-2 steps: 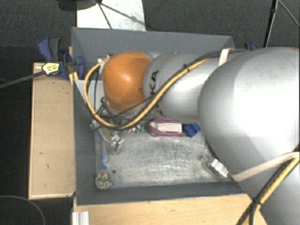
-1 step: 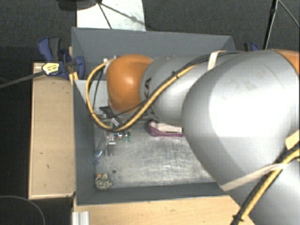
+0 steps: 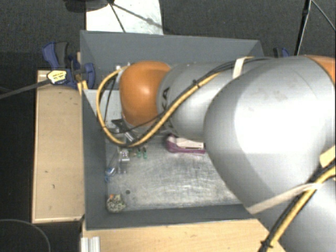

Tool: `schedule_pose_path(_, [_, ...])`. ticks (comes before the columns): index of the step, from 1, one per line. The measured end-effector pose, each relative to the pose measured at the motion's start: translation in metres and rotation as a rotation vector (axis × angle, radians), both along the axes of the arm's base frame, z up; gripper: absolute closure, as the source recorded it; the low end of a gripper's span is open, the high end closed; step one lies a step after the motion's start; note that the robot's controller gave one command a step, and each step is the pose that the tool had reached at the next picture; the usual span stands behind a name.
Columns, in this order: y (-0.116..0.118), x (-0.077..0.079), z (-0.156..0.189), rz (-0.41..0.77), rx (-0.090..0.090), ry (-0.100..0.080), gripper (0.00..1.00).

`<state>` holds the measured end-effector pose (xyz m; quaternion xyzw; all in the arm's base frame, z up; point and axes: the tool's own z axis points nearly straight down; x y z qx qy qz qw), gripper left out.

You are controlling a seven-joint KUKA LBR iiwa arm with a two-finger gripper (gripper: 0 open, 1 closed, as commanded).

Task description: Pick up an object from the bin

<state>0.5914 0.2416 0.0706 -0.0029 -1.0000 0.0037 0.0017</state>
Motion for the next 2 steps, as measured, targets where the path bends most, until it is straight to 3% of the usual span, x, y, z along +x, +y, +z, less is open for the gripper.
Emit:
schedule_pose_path(1, [0.0007, 0.0026, 0.0736, -0.001, 0.011, -0.013, 1.0])
schedule_pose_path(2, [0.001, 0.0035, 0.0819, 0.0, 0.009, -0.009, 1.0])
